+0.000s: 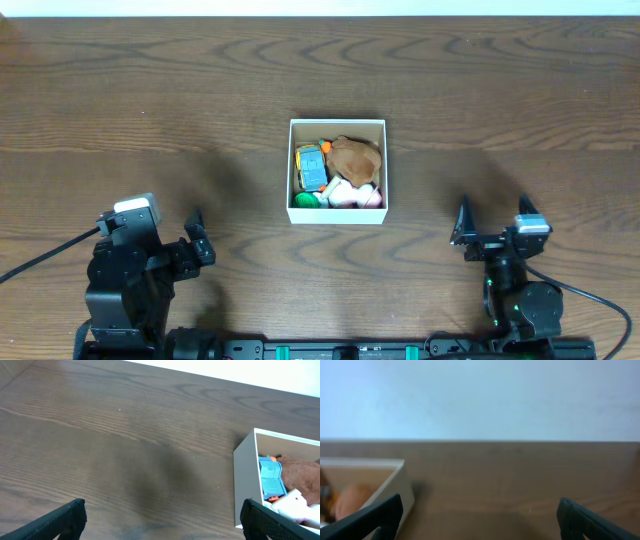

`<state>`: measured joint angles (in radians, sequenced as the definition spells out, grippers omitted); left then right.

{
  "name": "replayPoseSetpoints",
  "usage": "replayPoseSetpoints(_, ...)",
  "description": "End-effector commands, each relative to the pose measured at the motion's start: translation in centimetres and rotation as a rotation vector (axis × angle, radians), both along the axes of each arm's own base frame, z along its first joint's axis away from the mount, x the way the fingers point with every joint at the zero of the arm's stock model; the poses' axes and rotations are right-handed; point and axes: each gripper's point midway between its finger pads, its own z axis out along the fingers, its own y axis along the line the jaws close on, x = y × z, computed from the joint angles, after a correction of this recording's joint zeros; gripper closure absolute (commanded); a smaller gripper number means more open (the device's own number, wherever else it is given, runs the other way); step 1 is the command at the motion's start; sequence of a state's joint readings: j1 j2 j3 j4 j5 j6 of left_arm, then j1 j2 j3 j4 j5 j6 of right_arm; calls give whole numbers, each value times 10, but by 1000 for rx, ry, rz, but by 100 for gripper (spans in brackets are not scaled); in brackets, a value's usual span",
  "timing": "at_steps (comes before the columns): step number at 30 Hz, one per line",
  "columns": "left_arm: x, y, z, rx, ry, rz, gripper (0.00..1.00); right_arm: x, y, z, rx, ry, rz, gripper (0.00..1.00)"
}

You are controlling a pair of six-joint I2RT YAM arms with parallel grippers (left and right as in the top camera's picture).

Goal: Pack container

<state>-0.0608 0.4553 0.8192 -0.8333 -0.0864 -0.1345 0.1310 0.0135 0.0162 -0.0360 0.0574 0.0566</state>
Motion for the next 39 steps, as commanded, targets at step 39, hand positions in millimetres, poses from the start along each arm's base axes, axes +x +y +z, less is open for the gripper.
replayPoseSetpoints(39, -15, 6, -5, 56, -9, 0, 2, -2, 11, -12, -51, 34, 73, 1)
